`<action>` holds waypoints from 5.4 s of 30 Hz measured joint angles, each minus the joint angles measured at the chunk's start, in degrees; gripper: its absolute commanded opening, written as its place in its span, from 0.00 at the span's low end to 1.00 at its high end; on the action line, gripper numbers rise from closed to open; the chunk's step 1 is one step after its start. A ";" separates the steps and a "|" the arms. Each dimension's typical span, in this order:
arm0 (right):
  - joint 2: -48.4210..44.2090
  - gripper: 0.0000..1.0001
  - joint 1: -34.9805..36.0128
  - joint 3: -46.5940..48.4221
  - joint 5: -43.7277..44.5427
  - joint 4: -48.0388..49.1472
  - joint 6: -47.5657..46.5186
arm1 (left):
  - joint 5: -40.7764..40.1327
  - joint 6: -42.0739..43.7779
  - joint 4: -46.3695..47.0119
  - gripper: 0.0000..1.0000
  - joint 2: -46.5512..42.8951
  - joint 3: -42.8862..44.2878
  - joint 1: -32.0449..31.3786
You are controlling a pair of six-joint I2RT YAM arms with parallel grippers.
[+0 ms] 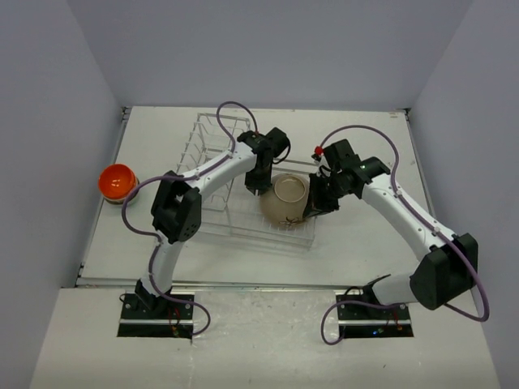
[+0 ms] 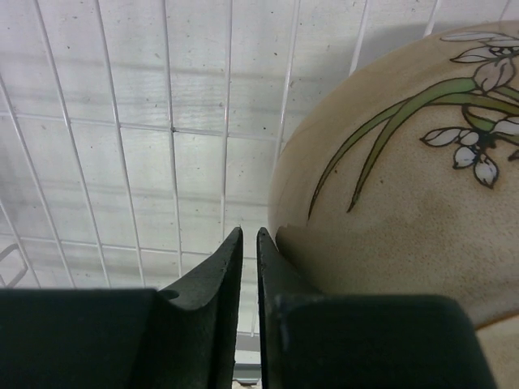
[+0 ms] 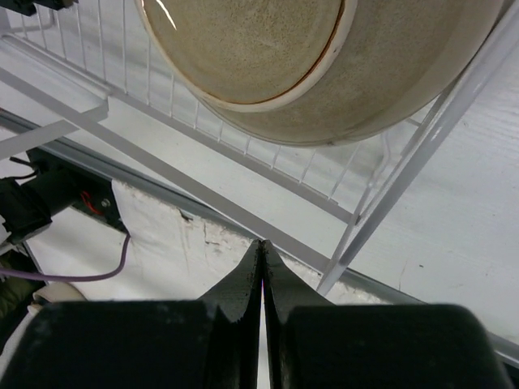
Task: Unload the bowls from the dish rack
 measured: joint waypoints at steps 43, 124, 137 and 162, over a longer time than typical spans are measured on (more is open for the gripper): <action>16.31 0.00 1.88 12.46 -0.20 3.15 0.76 | -1.01 1.55 8.35 0.37 -13.35 -3.54 -0.63; 37.22 0.00 1.64 39.71 -0.44 -10.97 -4.42 | -3.52 -0.28 -4.22 0.01 -28.26 -5.09 36.39; 33.48 0.00 0.81 33.90 1.84 -10.10 -3.19 | 7.72 -1.49 4.94 0.00 -25.81 -17.07 41.31; 40.63 0.00 0.81 35.43 1.66 -8.79 -2.69 | 21.53 0.52 14.34 0.00 -12.83 -21.44 40.59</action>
